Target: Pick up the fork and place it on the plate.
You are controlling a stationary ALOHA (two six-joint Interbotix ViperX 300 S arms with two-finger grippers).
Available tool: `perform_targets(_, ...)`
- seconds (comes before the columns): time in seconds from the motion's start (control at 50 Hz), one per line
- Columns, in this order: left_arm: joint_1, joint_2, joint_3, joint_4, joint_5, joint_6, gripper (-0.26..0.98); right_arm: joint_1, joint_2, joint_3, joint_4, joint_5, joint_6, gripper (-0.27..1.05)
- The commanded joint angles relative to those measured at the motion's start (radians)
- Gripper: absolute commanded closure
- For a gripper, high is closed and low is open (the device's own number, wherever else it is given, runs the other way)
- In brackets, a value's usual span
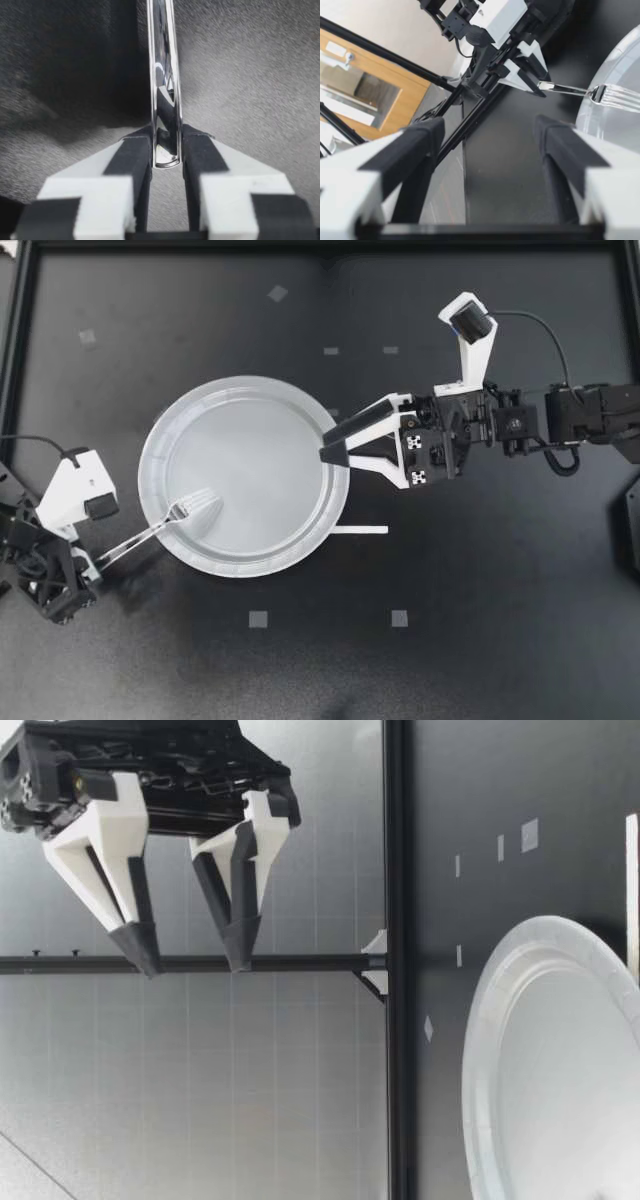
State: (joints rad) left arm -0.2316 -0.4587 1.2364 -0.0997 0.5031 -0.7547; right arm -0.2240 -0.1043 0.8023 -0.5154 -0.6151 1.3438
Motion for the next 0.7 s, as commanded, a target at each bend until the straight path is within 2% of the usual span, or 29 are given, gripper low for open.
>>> perform_targets(0.0, -0.003, -0.003, -0.021, -0.054, -0.003, 0.058, 0.57, 0.000, -0.011, -0.017, 0.005, -0.009, 0.000, 0.07)
perform_targets(0.12, -0.003, 0.000, -0.020, -0.083, -0.005, 0.087, 0.45, 0.000, -0.009, -0.017, 0.005, -0.011, 0.008, 0.07)
perform_targets(0.36, -0.003, 0.002, -0.020, -0.087, -0.025, 0.084, 0.13, 0.002, -0.009, -0.015, 0.005, -0.012, 0.020, 0.07)
perform_targets(0.68, -0.003, -0.014, -0.021, -0.084, -0.057, 0.087, 0.09, 0.018, -0.006, -0.015, 0.006, -0.018, 0.020, 0.07)
